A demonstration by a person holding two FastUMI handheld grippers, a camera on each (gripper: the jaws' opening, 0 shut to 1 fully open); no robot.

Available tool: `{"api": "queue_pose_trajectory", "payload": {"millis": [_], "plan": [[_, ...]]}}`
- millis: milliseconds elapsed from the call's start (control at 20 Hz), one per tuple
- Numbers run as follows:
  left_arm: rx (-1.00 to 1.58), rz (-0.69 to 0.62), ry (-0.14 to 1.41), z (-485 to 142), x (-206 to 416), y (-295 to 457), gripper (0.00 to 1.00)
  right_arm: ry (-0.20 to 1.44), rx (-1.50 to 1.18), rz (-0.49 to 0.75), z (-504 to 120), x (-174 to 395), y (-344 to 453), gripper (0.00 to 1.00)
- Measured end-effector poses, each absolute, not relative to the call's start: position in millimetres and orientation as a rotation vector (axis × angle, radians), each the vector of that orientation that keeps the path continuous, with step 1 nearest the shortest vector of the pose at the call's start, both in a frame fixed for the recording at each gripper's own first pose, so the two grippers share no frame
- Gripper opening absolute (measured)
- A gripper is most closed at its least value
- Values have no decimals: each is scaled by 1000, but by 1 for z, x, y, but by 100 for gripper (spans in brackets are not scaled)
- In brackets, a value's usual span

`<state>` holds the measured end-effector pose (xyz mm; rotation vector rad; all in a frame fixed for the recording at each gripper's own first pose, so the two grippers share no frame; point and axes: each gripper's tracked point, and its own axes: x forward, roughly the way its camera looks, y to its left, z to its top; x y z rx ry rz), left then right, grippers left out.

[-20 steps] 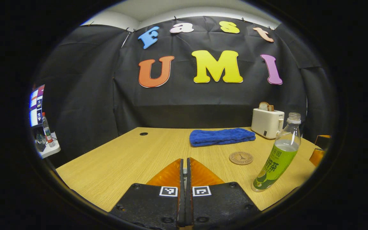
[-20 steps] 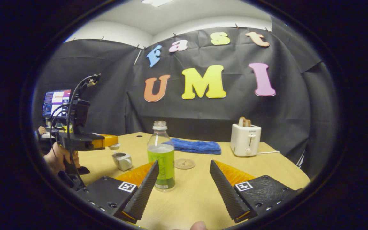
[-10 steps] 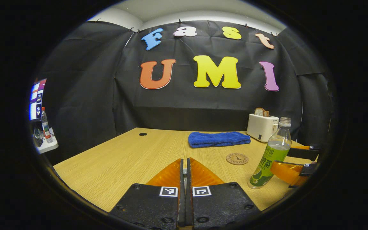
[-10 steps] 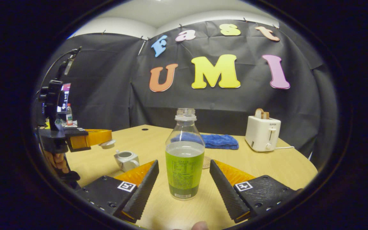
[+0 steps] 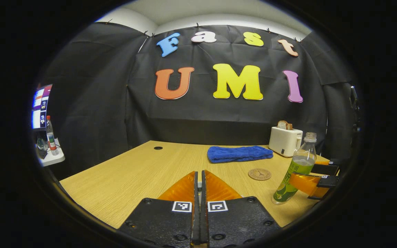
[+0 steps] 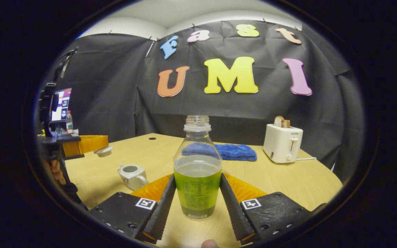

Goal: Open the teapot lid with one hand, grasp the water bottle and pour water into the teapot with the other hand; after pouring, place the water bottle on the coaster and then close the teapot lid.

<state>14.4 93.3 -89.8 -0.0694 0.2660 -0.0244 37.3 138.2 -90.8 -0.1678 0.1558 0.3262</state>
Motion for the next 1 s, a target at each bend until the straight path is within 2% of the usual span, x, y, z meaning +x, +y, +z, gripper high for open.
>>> {"api": "queue_pose_trajectory", "payload": {"millis": [300, 600, 1000], "plan": [[-77, -31, 275, -98, 17, 111, 3, 127, -557, 373, -63, 47, 154, 72], [-61, -18, 272, -103, 15, 140, 3, 179, -929, 433, -79, 77, 174, 73], [-43, -26, 249, -101, 15, 153, 3, 67, -1346, 375, -74, 115, 191, 72]]}}
